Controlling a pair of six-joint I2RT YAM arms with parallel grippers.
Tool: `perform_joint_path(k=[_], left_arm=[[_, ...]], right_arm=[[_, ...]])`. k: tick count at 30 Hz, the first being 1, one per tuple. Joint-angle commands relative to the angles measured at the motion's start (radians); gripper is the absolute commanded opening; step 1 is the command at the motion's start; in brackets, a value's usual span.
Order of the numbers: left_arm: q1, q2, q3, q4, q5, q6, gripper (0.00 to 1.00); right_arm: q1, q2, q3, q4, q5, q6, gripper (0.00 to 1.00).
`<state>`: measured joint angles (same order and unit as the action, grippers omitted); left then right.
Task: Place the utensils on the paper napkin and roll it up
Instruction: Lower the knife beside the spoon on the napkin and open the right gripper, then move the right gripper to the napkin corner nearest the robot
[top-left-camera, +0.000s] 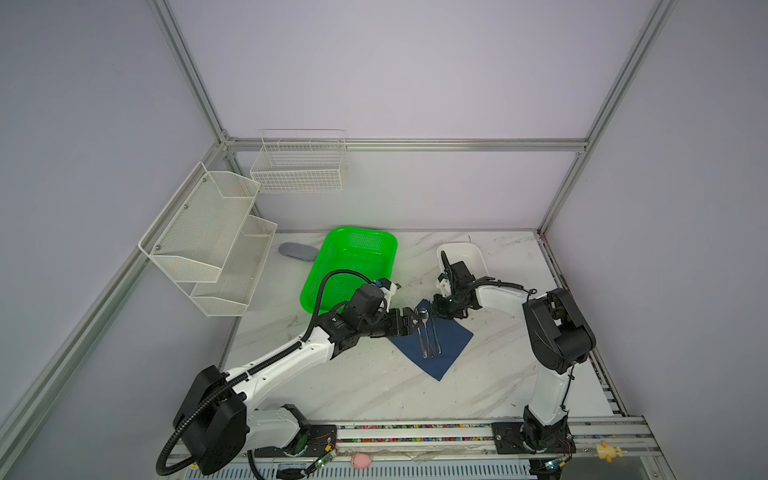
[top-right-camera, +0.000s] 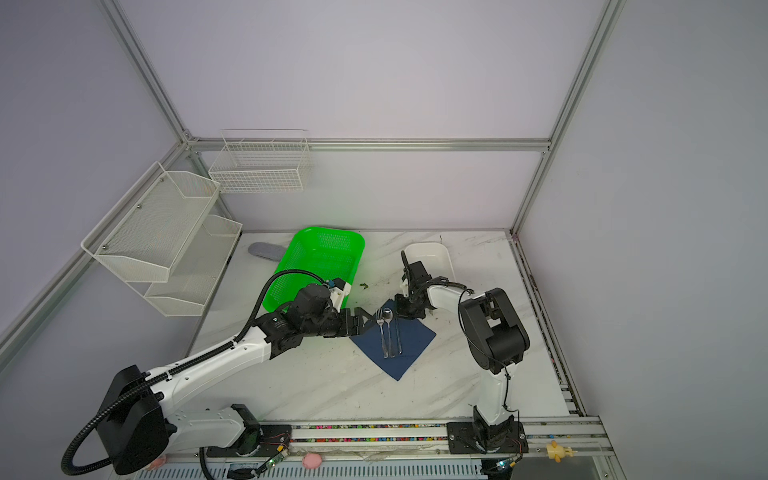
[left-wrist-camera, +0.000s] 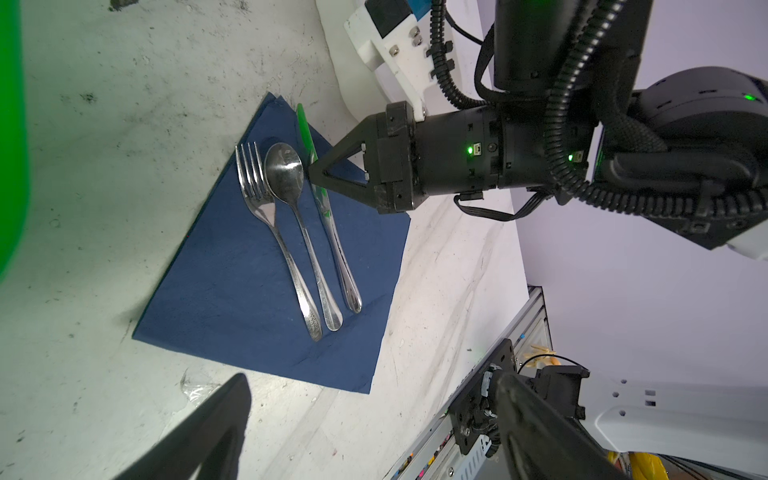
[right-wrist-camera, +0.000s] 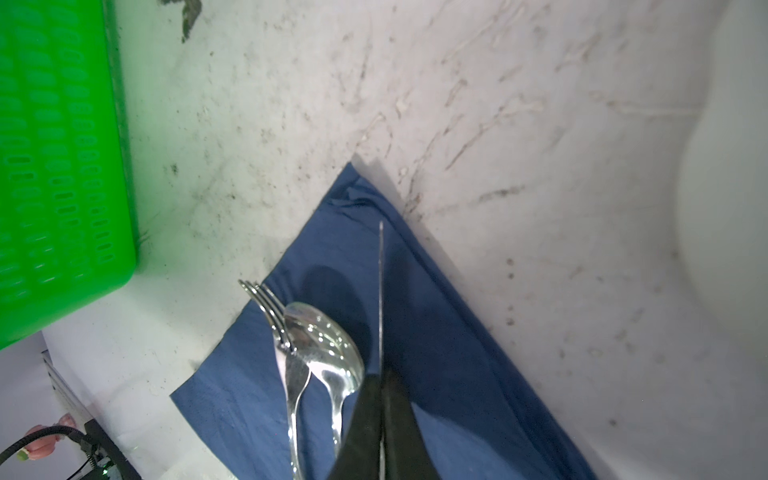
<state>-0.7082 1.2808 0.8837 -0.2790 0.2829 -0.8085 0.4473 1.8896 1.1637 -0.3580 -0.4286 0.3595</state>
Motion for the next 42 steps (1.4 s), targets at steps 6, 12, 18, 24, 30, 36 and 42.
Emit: perform_joint_path(k=[6,12,18,24,30,36,42], left_arm=[[-0.004,-0.013,-0.013,0.003,-0.002,0.012,0.91],[-0.004,-0.015,-0.012,0.001,-0.003,0.012,0.92],[-0.008,-0.004,-0.01,0.002,0.005,0.015,0.91],[-0.046,0.004,-0.022,-0.005,-0.003,0.016,0.88],[-0.126,0.031,-0.044,-0.013,-0.029,-0.003,0.83],[-0.178,0.055,-0.049,-0.015,-0.078,-0.028,0.8],[-0.189,0.065,-0.052,-0.015,-0.088,-0.039,0.77]], right_arm=[[-0.002,-0.021,0.014,-0.041,0.03,0.004,0.17],[-0.002,-0.063,0.015,-0.075,0.067,0.01,0.18],[0.003,-0.22,-0.039,-0.081,0.091,0.027,0.18],[0.004,-0.444,-0.206,-0.112,0.138,0.044,0.18],[0.005,-0.733,-0.457,-0.042,-0.013,0.193,0.17],[0.01,-0.918,-0.659,0.027,-0.142,0.382,0.21],[0.037,-1.018,-0.784,0.07,-0.182,0.534,0.22]])
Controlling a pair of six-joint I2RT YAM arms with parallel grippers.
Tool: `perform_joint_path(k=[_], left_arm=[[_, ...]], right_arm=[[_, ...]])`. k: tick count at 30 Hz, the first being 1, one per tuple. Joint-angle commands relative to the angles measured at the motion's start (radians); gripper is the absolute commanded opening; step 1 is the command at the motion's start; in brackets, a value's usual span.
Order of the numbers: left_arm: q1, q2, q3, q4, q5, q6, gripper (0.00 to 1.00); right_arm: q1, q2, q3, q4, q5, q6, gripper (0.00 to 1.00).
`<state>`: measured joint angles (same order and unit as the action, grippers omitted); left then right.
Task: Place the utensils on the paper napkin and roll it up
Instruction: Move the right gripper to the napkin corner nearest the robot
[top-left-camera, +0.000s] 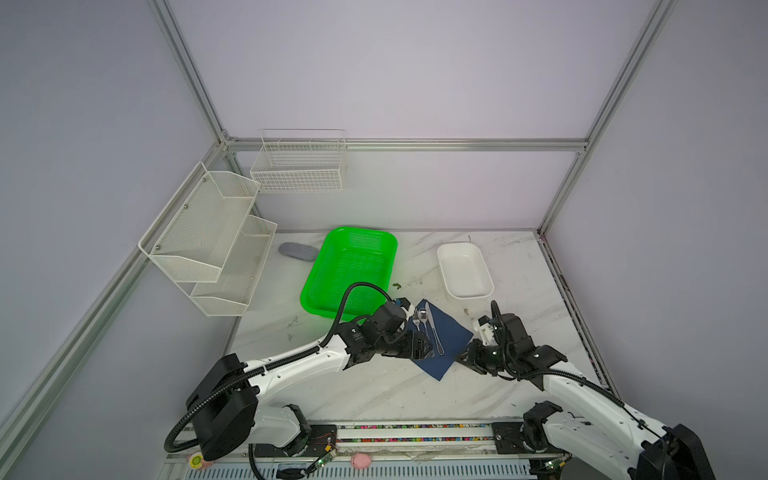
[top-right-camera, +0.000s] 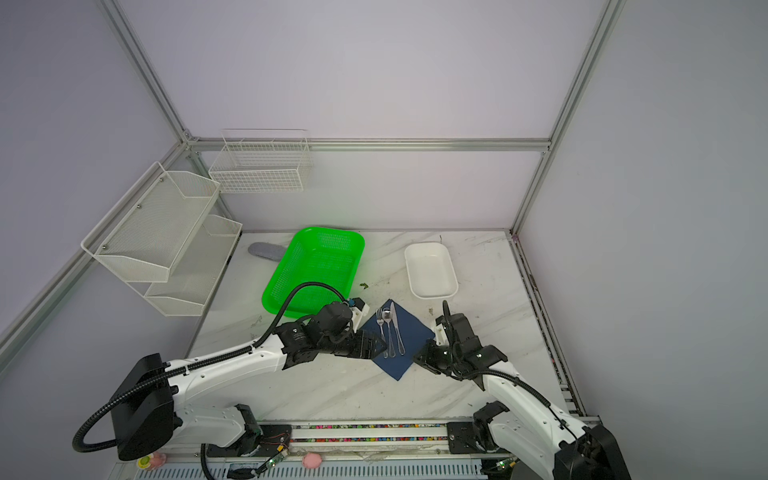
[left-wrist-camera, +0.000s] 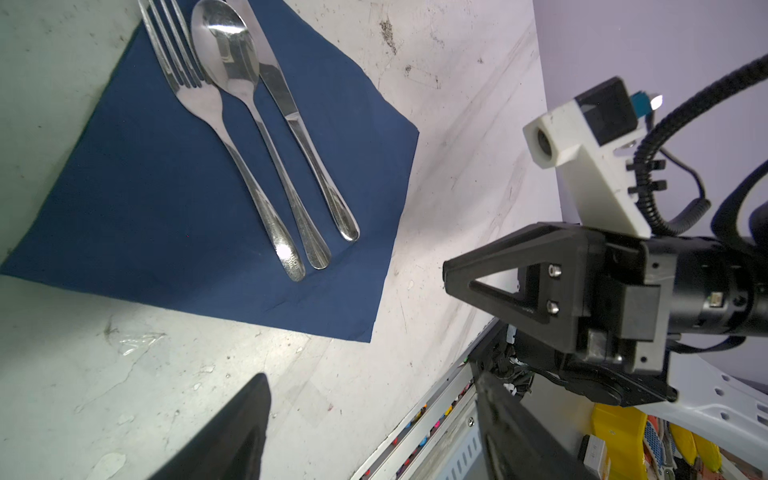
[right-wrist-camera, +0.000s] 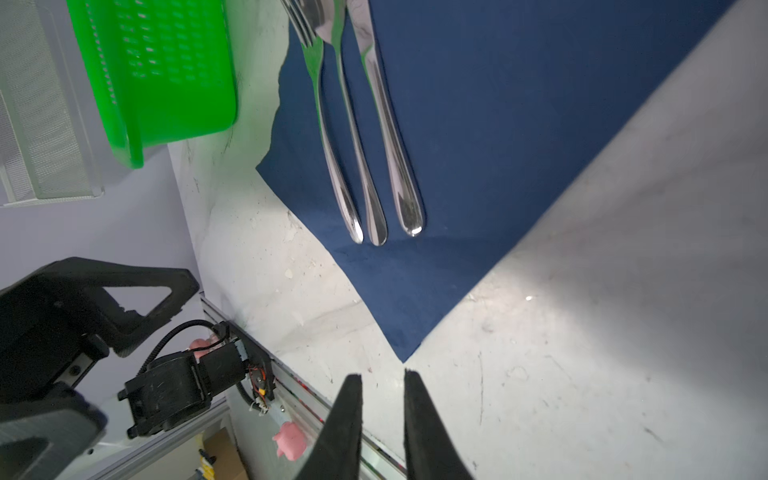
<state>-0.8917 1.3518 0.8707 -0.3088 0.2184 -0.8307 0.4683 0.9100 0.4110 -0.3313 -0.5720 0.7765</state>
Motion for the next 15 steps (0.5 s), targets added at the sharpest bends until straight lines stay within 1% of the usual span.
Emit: perform_joint_path(k=[1,4,8,15], left_arm=[[-0.008,-0.008,-0.041,0.015,-0.025,-0.018,0.77],[-0.01,-0.021,-0.048,0.016,-0.038,-0.006,0.77],[-0.009,-0.04,-0.044,0.013,-0.063,0.019,0.77],[-0.009,-0.025,-0.056,0.018,-0.043,0.019,0.78]], right_arm=[[0.019,-0.049,-0.04,0.042,-0.033,0.122,0.22],[0.02,-0.044,-0.054,0.046,-0.002,0.108,0.24],[0.021,0.037,-0.078,0.148,-0.072,0.127,0.24],[0.038,0.084,-0.083,0.177,-0.063,0.135,0.27]])
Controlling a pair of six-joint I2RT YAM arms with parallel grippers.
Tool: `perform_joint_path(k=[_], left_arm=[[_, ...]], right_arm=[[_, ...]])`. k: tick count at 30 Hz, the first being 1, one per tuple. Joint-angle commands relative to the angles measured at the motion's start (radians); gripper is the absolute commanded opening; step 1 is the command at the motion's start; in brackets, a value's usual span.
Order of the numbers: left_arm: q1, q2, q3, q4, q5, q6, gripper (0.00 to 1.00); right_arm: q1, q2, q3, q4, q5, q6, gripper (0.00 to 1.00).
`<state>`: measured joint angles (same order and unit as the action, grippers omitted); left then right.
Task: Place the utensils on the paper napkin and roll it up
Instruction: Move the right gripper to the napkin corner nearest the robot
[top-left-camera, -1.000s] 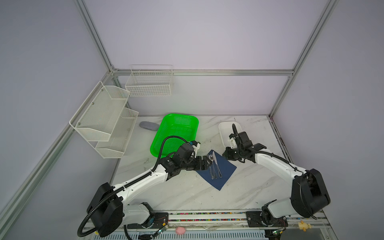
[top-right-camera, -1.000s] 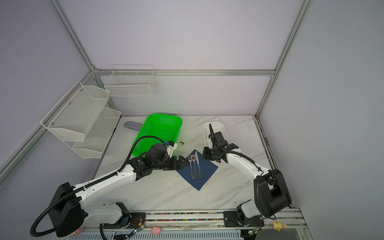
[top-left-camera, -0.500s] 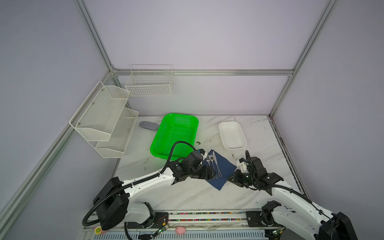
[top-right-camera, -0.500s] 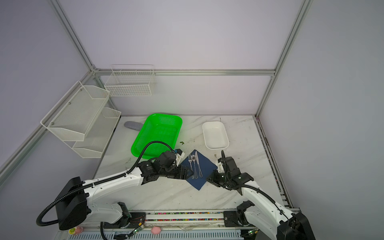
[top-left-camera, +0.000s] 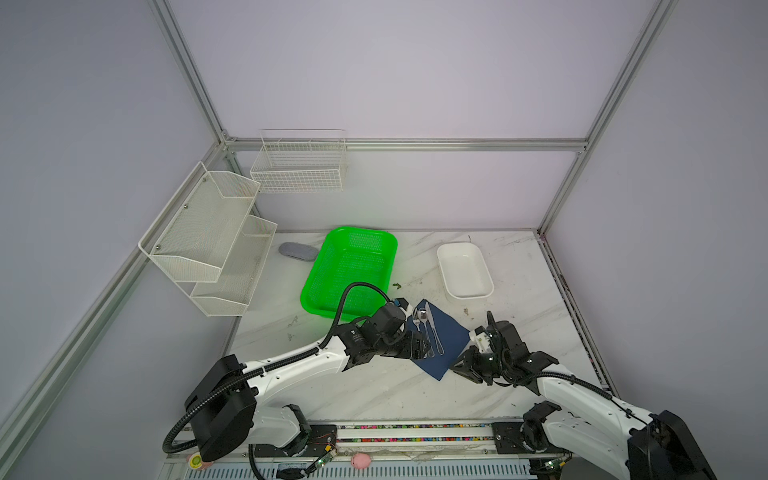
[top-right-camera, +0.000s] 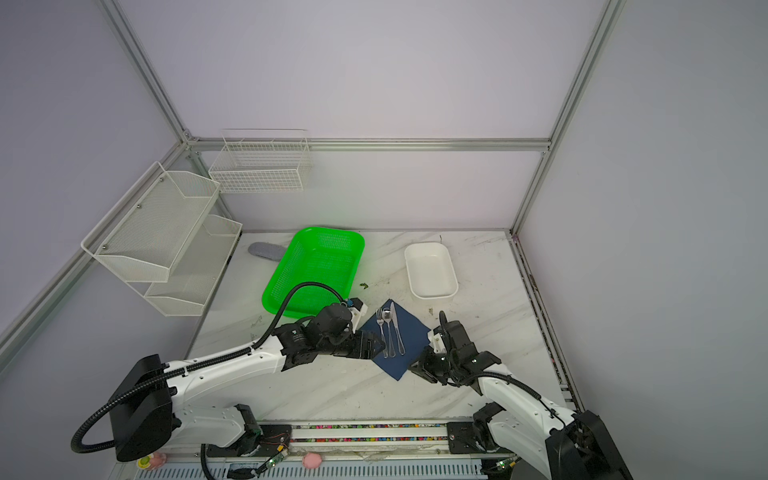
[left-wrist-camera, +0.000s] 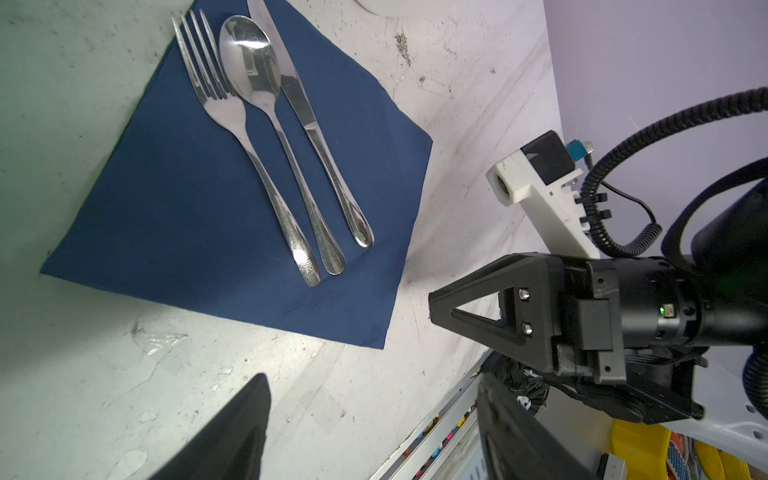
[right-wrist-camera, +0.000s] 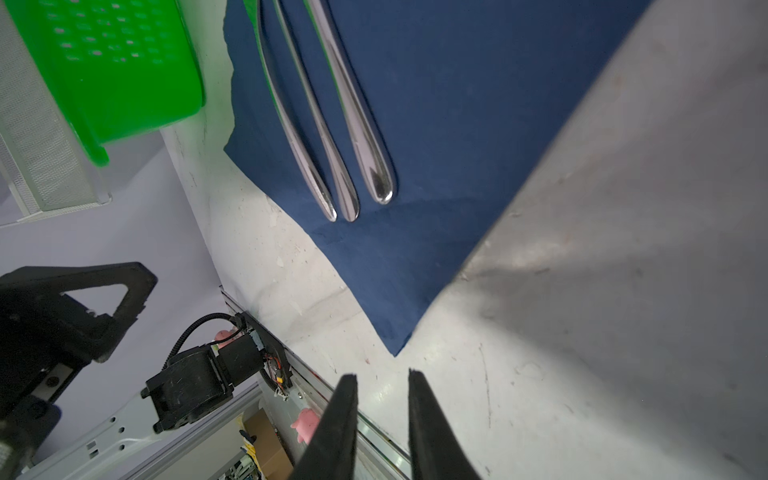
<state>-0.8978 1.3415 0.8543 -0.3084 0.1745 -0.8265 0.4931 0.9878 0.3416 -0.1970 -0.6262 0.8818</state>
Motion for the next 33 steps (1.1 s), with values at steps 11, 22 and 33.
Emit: perform_joint_path(k=[11,22,33], left_arm=[[-0.003,0.004,-0.015,0.001,0.006,0.02,0.81],[-0.002,0.005,-0.009,-0.012,0.006,0.029,0.82],[-0.001,-0.001,-0.002,-0.025,-0.004,0.036,0.83]], right_arm=[[0.134,0.127,-0.014,0.137,0.031,0.104,0.32],[0.141,0.205,-0.035,0.195,0.084,0.177,0.33],[0.14,0.235,-0.028,0.326,0.134,0.258,0.35]])
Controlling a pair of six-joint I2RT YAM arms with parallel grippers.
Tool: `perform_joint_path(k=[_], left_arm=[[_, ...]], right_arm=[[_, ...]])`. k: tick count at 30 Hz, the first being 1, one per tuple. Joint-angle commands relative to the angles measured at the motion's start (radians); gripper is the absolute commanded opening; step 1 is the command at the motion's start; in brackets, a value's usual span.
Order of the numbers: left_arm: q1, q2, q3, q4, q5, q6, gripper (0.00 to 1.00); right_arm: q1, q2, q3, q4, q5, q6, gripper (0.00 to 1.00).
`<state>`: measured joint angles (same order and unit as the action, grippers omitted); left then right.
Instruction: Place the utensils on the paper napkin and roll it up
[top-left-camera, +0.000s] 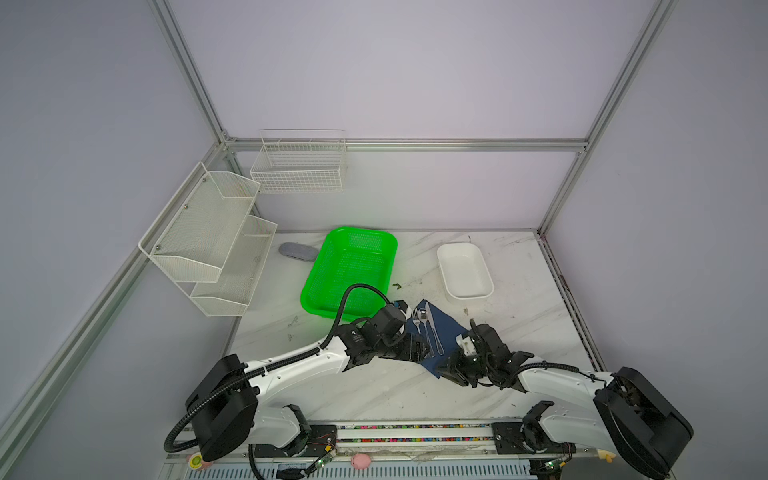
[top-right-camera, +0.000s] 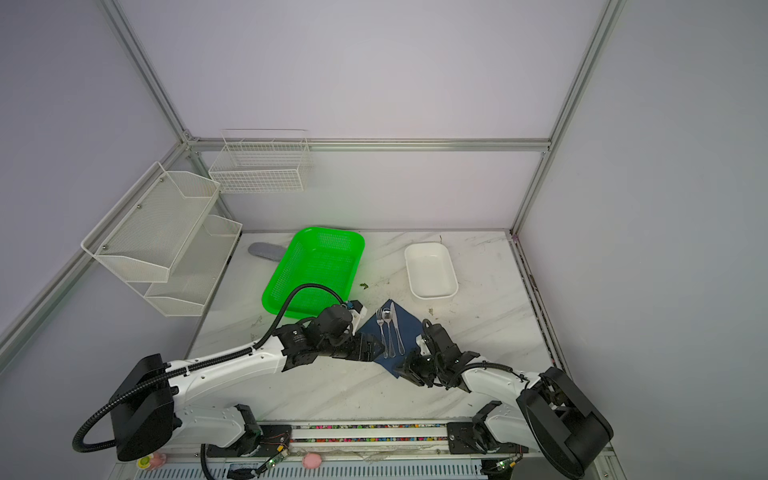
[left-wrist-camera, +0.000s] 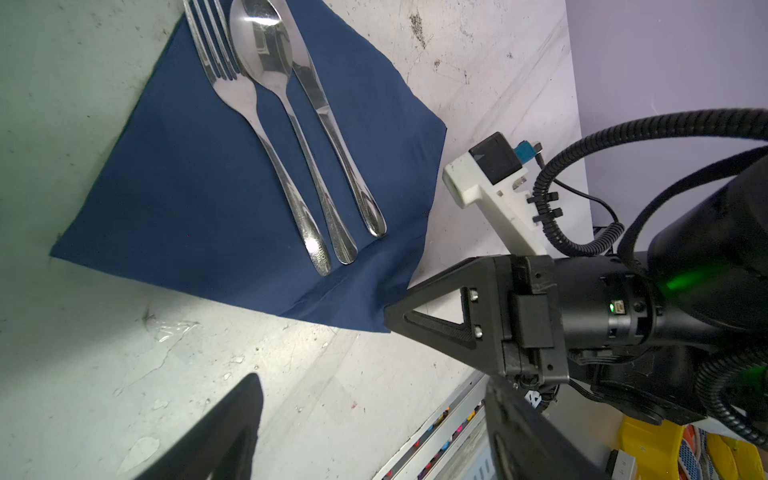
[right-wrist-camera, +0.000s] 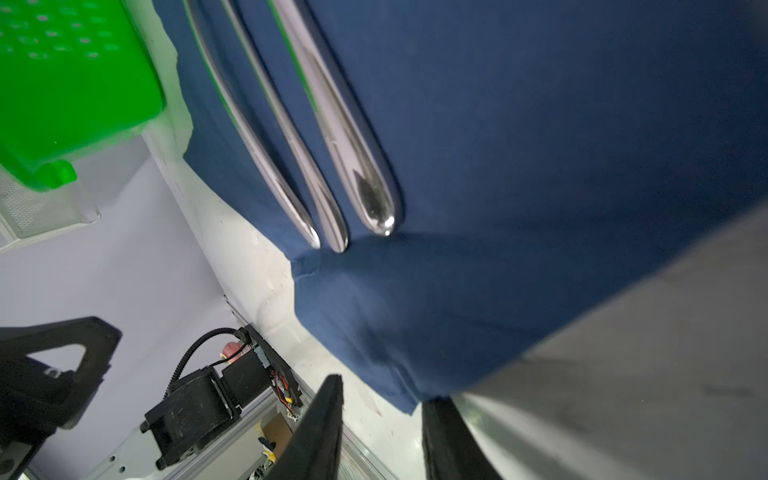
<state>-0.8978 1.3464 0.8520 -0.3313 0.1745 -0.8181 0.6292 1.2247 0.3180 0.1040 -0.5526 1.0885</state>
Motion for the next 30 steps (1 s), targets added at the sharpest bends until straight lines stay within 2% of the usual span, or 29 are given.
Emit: perform_joint_path(k=[1,8,18,22,27,30], left_arm=[[-0.002,-0.007,0.002,-0.007,-0.006,0.028,0.83],[-0.002,-0.008,0.005,-0.013,-0.01,0.03,0.83],[-0.001,0.003,-0.016,0.012,0.021,0.03,0.79],[-0.002,0.037,-0.017,0.074,0.068,0.025,0.71],[-0.003,0.134,0.016,0.152,0.143,0.027,0.53],[-0.003,0.173,0.034,0.194,0.149,0.014,0.43]], right_arm=[[0.004,-0.013,-0.001,0.04,0.062,0.059,0.36],[0.004,-0.057,0.026,0.108,0.041,0.078,0.39],[0.004,0.049,0.092,0.194,0.098,0.062,0.41],[0.005,0.088,0.117,0.195,0.142,0.055,0.41],[0.004,0.133,0.137,0.194,0.15,0.042,0.42],[0.001,0.144,0.136,0.195,0.161,0.045,0.42]])
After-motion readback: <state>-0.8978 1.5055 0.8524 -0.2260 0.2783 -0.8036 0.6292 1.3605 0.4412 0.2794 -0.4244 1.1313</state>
